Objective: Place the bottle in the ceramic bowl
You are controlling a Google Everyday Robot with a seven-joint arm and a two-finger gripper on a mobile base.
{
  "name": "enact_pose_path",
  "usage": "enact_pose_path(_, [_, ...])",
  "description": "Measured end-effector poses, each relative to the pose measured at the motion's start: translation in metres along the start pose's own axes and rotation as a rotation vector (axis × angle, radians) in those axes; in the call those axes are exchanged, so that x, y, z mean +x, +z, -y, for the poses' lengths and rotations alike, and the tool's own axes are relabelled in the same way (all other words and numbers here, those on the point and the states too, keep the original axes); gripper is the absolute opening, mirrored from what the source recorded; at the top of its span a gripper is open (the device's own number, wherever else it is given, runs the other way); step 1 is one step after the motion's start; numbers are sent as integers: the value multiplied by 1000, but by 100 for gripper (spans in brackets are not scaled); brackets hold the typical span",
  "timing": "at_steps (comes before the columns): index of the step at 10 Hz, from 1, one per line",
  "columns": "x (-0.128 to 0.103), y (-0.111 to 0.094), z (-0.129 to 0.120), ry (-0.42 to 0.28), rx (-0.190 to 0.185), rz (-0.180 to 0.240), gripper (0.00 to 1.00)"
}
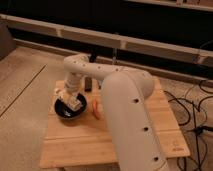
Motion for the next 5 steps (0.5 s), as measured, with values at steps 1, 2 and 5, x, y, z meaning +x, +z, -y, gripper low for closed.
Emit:
enact_pose_path(1, [2, 0, 5, 7, -9, -1, 52])
enact_pose_path(2, [3, -1, 8, 9, -14, -2, 60])
enact_pose_path(5, [4, -2, 13, 10, -24, -6, 80])
